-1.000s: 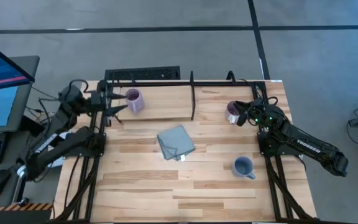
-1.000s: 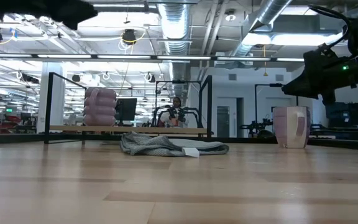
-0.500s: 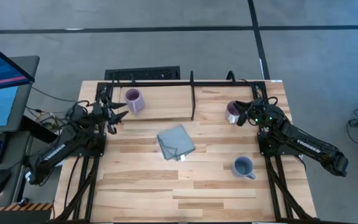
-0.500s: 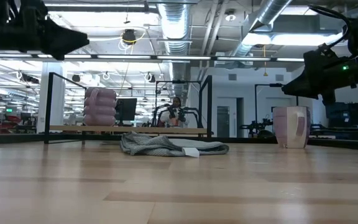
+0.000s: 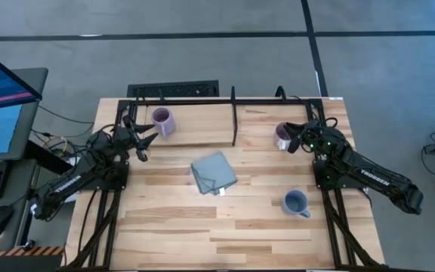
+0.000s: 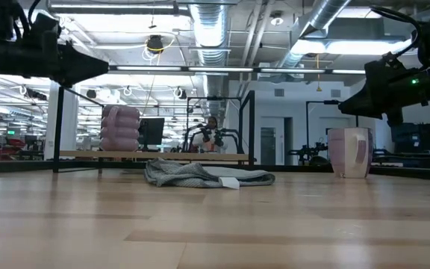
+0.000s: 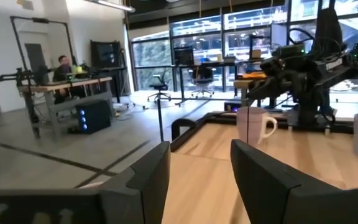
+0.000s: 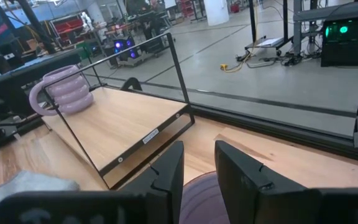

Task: Stack small to large cups/mugs on shelf
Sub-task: Put the violet patterned mug on the shelf

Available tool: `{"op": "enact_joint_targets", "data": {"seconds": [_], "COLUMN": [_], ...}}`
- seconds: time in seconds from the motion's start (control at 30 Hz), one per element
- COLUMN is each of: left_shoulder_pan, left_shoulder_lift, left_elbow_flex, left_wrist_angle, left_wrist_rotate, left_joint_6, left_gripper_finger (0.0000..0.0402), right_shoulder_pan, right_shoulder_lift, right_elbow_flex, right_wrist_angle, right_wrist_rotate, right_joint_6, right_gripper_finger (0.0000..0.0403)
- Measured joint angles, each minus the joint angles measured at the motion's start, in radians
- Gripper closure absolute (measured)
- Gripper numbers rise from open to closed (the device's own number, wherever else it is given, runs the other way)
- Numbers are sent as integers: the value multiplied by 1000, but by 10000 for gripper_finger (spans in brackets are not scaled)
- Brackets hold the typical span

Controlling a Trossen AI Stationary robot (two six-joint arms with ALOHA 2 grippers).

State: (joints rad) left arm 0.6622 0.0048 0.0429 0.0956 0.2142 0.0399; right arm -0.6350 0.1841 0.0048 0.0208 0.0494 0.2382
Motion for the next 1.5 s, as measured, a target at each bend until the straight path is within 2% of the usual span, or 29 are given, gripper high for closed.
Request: {"op": "enact_joint_targets", "data": {"seconds": [0.27,0.77,0.97,1.07,1.27,1.5], "left_shoulder_pan": [-48,-66,-66,-66,-66,-66], "left_shoulder_lift": [-3,-3,-2,-2,-1,-1], "left_elbow_flex": [-22,-33,-34,-35,-35,-36], "left_wrist_angle": [-11,-19,-21,-26,-31,-28], "left_wrist_rotate": [-64,-13,-13,-11,-10,-10], "left_joint_6": [16,62,55,81,104,97], "left_gripper_finger": [240,240,240,240,240,240], "right_shoulder_pan": [0,0,0,0,0,0], "right_shoulder_lift": [0,0,0,0,0,0], "right_elbow_flex": [0,103,150,185,280,444], "right_wrist_angle": [0,26,24,13,-96,-369], "right_wrist_rotate": [0,-5,-117,-131,-135,-138], "right_joint_6": [6,-24,-109,-114,-156,-171], "right_gripper_finger": [289,289,289,289,289,289]}}
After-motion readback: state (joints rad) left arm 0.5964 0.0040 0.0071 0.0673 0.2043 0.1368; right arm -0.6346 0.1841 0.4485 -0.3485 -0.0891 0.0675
